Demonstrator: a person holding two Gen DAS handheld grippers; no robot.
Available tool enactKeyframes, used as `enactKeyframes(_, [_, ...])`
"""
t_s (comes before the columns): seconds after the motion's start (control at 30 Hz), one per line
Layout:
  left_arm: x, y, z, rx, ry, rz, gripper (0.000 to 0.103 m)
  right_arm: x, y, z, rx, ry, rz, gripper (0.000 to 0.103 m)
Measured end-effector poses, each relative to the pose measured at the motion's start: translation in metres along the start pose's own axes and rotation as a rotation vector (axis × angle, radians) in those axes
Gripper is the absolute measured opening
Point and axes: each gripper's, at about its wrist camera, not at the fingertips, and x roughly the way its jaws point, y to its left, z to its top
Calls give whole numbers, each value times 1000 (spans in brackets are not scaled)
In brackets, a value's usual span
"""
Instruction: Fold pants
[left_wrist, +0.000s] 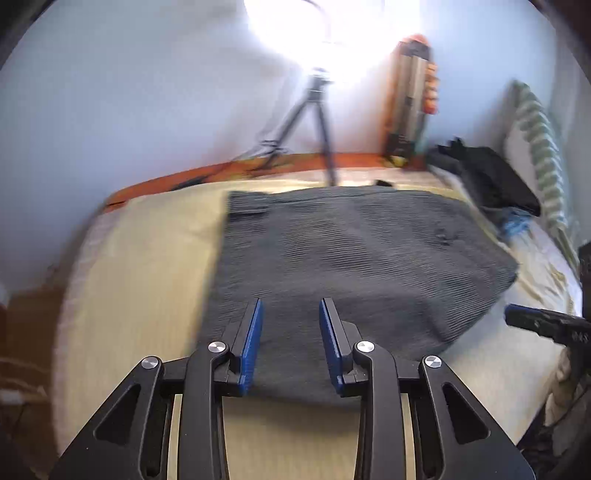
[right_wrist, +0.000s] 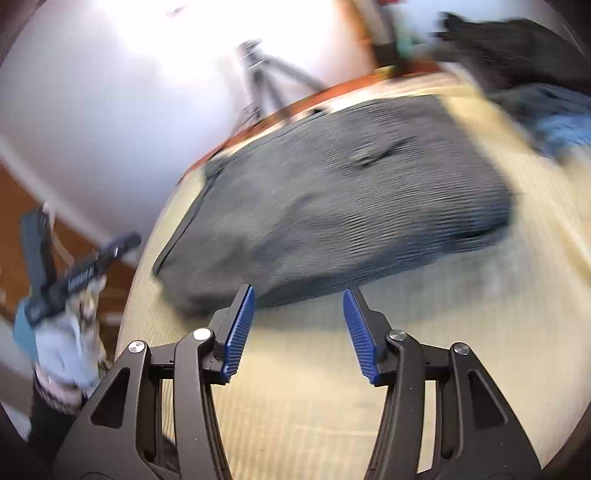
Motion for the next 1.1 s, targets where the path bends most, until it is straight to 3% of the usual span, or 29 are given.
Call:
enactKeyframes(0.23, [50, -50, 7, 40, 23, -78, 30, -5, -64, 26, 225, -55, -27, 60])
enactKeyframes(0.5, [93, -72, -14, 157, 91, 7, 30, 29, -89, 39, 408, -95, 96, 60])
enactKeyframes(0.6, [92, -77, -16, 196, 77, 27, 30, 37, -95, 38, 457, -108, 110, 60])
enactKeyframes(0.67, [85, -75, -10, 171, 74, 25, 30, 37, -97, 40, 468, -130, 116, 62])
enactKeyframes(0.83, [57, -91, 8, 170, -30, 16, 30, 39, -96, 43, 503, -168, 105, 62])
enactKeyframes(0.9, [58, -98, 12, 191, -38, 10, 30, 38, -96, 42, 515, -184, 104, 58])
enactKeyframes(0.97, [70, -104, 15, 198, -29, 24, 30, 36, -94, 43, 507, -197, 89, 39])
enactKeyframes(1.03, [85, -105, 14, 175, 7, 22, 30, 33, -91, 46, 472, -201, 69, 26])
enactKeyframes(1.1, [98, -104, 10, 160, 44, 18, 30, 31, -89, 49, 451, -200, 63, 22])
